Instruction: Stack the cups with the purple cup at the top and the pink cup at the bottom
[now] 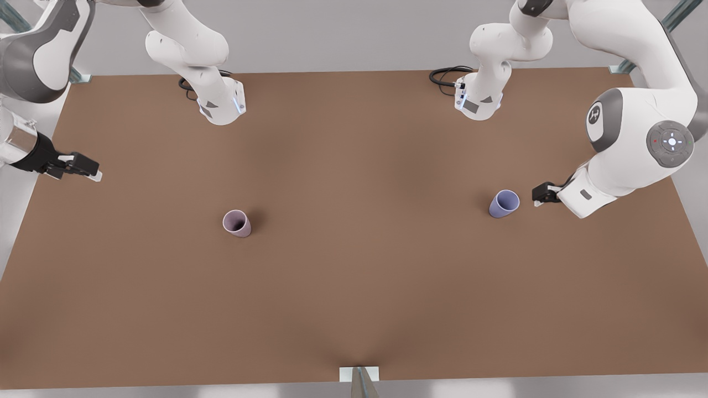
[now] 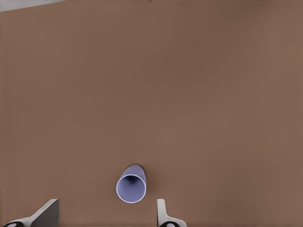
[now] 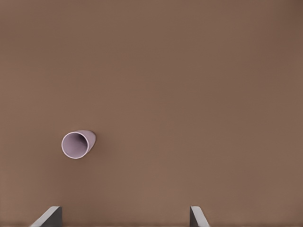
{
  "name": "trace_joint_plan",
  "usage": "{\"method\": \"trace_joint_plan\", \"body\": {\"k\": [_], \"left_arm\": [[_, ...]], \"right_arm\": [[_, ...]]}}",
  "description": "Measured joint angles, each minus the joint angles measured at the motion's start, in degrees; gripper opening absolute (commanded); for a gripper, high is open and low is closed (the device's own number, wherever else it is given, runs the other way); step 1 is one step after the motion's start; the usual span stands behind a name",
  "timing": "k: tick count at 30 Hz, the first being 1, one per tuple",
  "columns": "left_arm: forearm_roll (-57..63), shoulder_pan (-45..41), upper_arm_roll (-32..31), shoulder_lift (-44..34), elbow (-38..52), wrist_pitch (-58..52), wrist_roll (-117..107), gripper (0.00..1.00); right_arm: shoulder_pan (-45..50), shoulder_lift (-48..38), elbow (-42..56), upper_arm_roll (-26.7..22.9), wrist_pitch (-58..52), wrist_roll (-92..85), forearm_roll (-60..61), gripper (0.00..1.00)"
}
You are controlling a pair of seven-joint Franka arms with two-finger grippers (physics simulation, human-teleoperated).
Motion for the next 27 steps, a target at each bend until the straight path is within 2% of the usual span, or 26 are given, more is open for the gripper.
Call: {"method": "trace_joint_plan", "body": {"k": [4,9,13,20,27], "left_arm": [[0.0,0.0,0.0,0.6,-0.1,0.1,0.2,1.0],[0.0,0.1,0.2,1.3,-0.5,0.1,0.3,1.0],[-0.1,0.2,0.4,2.3,-0.6,0.3,0.5,1.0],[-0.2,0.2,1.5,3.9,-0.6,1.2,0.7,1.0],[-0.3,0.2,1.5,4.5,-0.5,1.6,0.9,1.0]], "right_arm": [[0.2,-0.9,-2.5,0.0,2.2,-0.3,-0.2,1.0],[-0.4,-4.0,-17.6,1.0,8.4,-0.7,0.3,1.0],[0.7,0.7,-21.7,1.0,14.4,-0.9,0.7,1.0],[16.4,9.7,-24.5,1.1,26.7,-1.1,0.8,1.0],[17.1,15.3,-26.6,1.0,35.1,-1.5,2.0,1.0]]}}
